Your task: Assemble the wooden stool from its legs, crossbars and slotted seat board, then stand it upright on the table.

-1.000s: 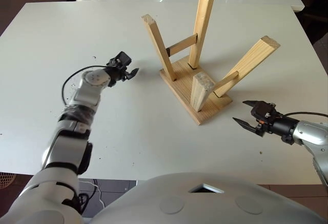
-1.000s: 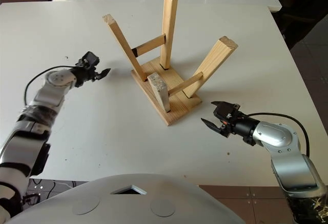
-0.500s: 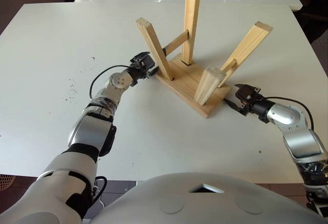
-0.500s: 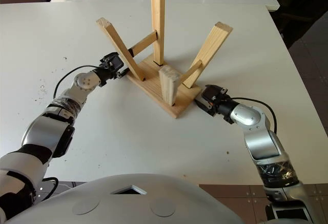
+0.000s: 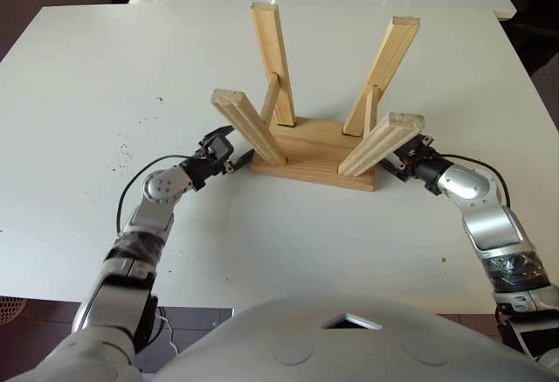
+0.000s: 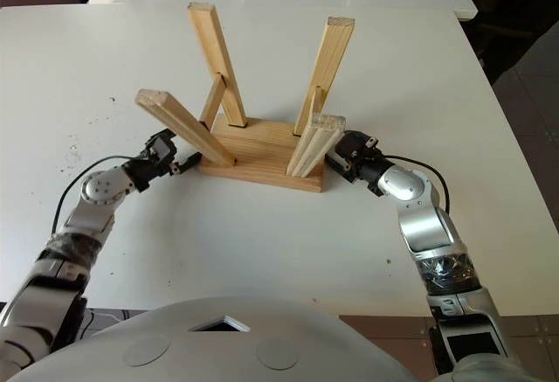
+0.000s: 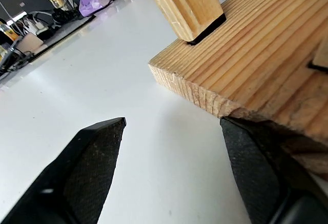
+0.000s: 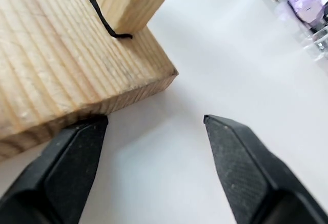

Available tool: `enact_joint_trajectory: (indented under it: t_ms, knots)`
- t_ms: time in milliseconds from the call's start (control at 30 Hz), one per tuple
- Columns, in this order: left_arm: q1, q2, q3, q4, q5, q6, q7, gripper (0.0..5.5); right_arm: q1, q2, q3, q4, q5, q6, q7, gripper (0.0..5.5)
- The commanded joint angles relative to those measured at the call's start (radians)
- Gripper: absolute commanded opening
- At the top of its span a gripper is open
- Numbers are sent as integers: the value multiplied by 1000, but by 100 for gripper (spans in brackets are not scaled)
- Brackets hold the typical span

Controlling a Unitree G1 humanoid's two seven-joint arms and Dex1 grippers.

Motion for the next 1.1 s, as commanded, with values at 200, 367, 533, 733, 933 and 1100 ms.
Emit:
enact_joint_trajectory:
  t_ms: [200,367,533,733,933,1100]
  knots:
    - [233,45,73,-337,-86,327,-17,308,222,-97,-174,-148,111,58,82,320]
    - [276,11,8,-361,-25,308,-17,308,222,-63,-113,-141,105,57,81,320]
    - [261,2,-19,-364,-8,299,-32,308,203,-10,6,-154,84,51,84,320]
    - [253,31,-1,-408,-71,316,-96,308,270,-14,37,-271,121,80,106,320]
    - [437,143,92,-716,-266,434,-191,308,346,-114,-62,-504,218,184,170,320]
    - [549,230,229,-874,-399,538,-248,308,527,-211,-187,-715,302,251,249,320]
